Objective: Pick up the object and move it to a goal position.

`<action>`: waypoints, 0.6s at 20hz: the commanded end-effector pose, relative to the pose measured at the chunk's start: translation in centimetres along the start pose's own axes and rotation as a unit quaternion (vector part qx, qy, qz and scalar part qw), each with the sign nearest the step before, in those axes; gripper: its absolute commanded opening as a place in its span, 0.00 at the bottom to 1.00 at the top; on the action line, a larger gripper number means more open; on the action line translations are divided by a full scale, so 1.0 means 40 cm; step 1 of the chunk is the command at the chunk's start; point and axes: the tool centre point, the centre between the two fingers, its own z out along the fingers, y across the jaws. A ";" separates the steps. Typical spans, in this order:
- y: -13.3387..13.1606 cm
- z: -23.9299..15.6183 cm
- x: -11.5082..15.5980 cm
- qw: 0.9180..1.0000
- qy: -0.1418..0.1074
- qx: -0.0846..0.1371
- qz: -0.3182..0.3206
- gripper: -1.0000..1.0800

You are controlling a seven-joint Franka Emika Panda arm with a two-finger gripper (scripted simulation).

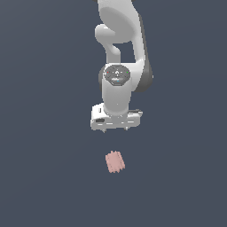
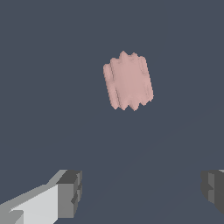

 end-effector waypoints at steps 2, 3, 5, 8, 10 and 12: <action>0.003 0.027 0.046 1.000 0.001 0.000 -0.018 0.96; 0.004 0.035 0.060 1.000 0.001 -0.001 -0.024 0.96; 0.006 0.054 0.087 0.999 0.002 -0.001 -0.035 0.96; 0.009 0.082 0.125 0.999 0.003 0.000 -0.051 0.96; 0.011 0.103 0.149 0.998 0.003 0.000 -0.062 0.96; 0.013 0.123 0.172 0.997 0.004 0.000 -0.072 0.96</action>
